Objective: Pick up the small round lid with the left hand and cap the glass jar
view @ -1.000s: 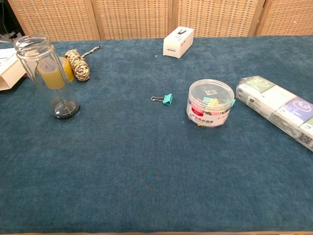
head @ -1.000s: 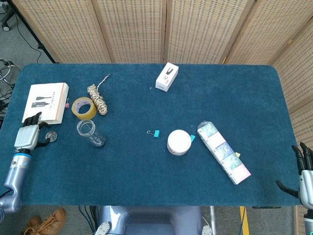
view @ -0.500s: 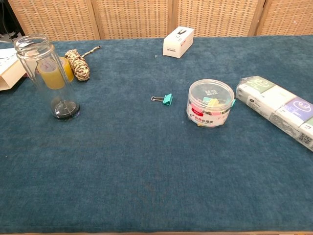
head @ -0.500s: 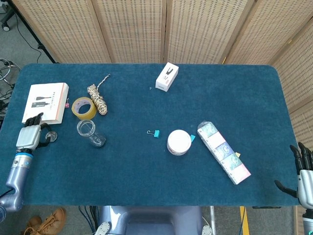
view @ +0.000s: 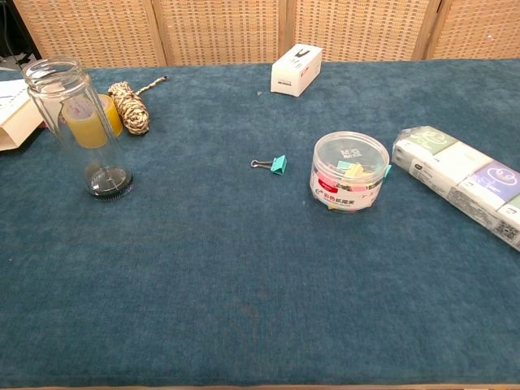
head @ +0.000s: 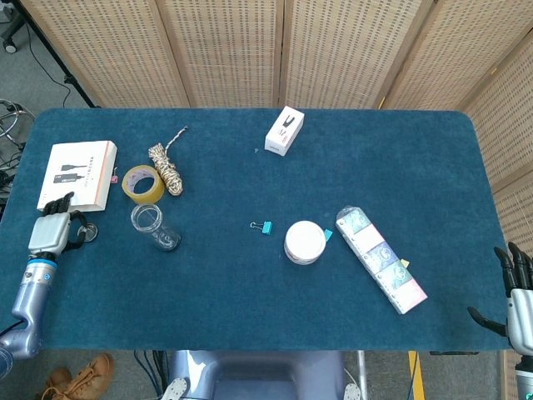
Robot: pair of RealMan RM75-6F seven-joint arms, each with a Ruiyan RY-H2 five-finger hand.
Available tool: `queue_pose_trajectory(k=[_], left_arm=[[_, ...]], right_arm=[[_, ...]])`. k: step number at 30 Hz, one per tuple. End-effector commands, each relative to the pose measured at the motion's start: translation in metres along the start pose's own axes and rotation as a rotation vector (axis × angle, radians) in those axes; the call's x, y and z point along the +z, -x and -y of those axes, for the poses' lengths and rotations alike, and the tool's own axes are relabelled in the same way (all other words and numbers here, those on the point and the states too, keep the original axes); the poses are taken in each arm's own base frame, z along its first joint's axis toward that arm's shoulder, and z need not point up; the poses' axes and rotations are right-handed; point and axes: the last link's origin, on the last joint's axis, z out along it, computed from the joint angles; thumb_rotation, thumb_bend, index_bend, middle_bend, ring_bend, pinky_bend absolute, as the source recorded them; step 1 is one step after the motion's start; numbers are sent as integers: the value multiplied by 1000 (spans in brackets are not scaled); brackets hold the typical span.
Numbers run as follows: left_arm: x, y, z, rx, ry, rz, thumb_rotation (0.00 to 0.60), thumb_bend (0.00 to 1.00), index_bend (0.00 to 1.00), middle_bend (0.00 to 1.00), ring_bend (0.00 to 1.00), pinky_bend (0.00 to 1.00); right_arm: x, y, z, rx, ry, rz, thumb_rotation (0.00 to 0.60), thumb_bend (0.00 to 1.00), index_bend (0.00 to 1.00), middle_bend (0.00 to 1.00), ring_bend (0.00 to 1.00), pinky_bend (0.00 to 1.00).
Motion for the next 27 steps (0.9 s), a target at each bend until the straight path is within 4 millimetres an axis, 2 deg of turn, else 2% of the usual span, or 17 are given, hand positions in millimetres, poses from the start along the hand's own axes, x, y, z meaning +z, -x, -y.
queue_pose_trajectory(k=[1, 9, 15, 27], left_arm=[[0, 1, 0, 5, 0, 2, 600, 437, 524, 0, 0, 0], [0, 1, -1, 9, 3, -4, 600, 449, 577, 0, 0, 0], [0, 1, -1, 12, 1, -9, 600, 498, 609, 0, 0, 0], [-6, -6, -1, -2, 22, -38, 600, 503, 617, 0, 0, 0]], right_arm=[[0, 0, 0, 1, -1, 0, 600, 0, 34, 0, 0, 0], [0, 0, 0, 2, 0, -1, 600, 0, 34, 0, 0, 0], [1, 0, 0, 3, -1, -1, 600, 0, 34, 0, 0, 0], [0, -1, 0, 6, -2, -3, 600, 0, 34, 0, 0, 0]])
